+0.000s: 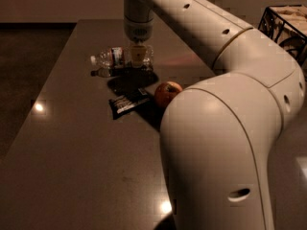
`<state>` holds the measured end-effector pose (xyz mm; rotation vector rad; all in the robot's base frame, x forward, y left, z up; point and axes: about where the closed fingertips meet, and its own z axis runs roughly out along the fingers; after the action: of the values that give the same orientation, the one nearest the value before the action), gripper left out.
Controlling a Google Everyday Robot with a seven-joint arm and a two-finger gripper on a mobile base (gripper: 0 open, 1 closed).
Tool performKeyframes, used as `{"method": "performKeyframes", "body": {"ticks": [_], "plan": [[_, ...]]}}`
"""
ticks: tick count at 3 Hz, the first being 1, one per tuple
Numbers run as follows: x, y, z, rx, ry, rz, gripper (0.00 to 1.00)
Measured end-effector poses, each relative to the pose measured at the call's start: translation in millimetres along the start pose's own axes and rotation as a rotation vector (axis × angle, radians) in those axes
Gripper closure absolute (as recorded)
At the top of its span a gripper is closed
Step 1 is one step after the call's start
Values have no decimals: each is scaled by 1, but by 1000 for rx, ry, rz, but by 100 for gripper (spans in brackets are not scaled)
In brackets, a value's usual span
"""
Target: Pick water bottle
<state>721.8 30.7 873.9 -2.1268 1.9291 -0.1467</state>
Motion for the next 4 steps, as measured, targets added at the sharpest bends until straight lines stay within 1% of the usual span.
{"method": "performKeyframes", "body": {"ticks": [1, 2, 3, 4], "plan": [[-1, 0, -22, 20, -33, 8, 100], [7, -3, -52, 32, -84, 33, 100], [14, -5, -83, 50, -148, 55, 100], [23, -1, -103, 58, -196, 75, 100]]}}
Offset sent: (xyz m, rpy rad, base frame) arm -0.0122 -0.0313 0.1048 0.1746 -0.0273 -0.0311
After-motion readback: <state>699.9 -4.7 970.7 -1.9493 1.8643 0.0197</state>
